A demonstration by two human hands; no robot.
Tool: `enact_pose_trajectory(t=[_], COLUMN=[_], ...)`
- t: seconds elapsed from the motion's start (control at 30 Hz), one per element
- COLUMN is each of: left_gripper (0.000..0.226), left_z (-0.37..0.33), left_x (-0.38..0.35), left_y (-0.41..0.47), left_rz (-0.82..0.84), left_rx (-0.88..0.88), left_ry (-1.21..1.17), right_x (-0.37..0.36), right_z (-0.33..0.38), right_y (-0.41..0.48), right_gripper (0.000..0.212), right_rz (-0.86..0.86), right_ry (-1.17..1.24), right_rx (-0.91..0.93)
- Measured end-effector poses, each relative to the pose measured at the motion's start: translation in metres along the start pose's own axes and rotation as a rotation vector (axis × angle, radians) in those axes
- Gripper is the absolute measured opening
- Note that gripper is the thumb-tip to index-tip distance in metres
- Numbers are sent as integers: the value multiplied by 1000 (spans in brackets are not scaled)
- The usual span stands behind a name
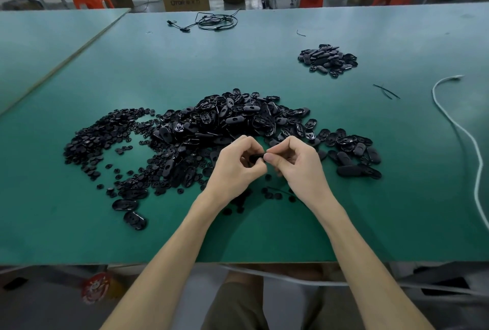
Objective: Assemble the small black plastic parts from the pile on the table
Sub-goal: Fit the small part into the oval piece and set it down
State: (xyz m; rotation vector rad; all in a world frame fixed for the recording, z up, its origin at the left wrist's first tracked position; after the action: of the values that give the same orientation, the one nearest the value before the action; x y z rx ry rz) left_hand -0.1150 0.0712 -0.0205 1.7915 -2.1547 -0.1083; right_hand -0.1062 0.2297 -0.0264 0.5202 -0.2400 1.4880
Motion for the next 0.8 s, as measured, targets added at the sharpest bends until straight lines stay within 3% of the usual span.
enact_pose_trajectory(t=[0.27,0.53,0.8], left_gripper=[4,6,11], left_z=[3,-1,1], left_x=[2,6,8], left_y=[2,2,2], left_rz=[-6,-62,-139], left_rx=[19,7,5], left_ry=[-55,-74,-123], right_x=[6,4,16], right_z=[-1,5,3], right_y=[0,-1,-5], right_gripper=[11,28,22], right_rz=[-57,-44,-260], right_ry=[53,29,21], right_rx=[7,74,51])
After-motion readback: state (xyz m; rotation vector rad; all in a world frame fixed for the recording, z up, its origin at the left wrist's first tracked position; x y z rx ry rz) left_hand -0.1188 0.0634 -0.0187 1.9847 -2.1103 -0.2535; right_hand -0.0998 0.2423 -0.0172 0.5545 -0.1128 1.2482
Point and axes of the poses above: each hand's wrist, its own y-axis towards the middle knuckle, its own x-axis out of the back of the hand, z = x × y, the point moved 5 cm from there along y, towards the middle knuckle, and after that the axes turned 15 degrees about -y, right-handed, at the moved point
